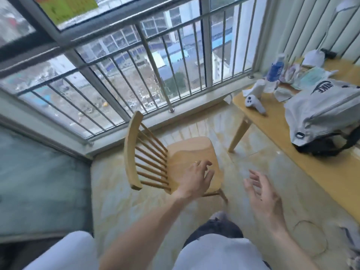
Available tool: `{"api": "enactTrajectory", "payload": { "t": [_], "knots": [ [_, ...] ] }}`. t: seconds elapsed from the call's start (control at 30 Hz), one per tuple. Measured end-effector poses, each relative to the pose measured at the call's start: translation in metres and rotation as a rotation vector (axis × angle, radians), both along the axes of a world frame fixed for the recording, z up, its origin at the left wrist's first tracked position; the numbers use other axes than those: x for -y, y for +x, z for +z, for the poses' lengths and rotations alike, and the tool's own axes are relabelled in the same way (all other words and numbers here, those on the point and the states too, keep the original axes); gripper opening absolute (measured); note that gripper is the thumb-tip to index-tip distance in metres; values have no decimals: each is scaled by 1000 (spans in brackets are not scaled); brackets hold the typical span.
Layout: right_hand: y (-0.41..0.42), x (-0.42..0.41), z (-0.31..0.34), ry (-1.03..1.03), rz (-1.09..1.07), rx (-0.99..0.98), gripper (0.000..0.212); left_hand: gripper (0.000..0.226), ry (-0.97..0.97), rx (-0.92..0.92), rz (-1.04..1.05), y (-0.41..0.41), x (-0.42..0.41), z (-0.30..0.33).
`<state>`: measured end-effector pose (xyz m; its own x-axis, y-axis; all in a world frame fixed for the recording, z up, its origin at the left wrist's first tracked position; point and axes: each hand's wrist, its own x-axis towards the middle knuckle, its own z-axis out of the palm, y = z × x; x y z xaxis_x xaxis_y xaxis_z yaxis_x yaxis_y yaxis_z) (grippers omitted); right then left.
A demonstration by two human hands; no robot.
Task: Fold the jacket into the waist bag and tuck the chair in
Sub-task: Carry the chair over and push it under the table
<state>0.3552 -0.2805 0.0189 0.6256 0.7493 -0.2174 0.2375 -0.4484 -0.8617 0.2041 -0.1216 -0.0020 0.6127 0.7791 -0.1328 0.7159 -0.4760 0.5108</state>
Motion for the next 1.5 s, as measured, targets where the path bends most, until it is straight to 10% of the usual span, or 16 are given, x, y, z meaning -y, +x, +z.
{"api": "enactTrajectory", "payload": {
  "t": [0.5,1.5],
  "knots": [
    [-236,-149,-11,26,363,-139,38,34,111,-100,442,-245,-100,26],
    [-399,-298,-60,-526,-192,-7,49,48,-148,-373,-301,-264,-335,-30]
  ]
}}
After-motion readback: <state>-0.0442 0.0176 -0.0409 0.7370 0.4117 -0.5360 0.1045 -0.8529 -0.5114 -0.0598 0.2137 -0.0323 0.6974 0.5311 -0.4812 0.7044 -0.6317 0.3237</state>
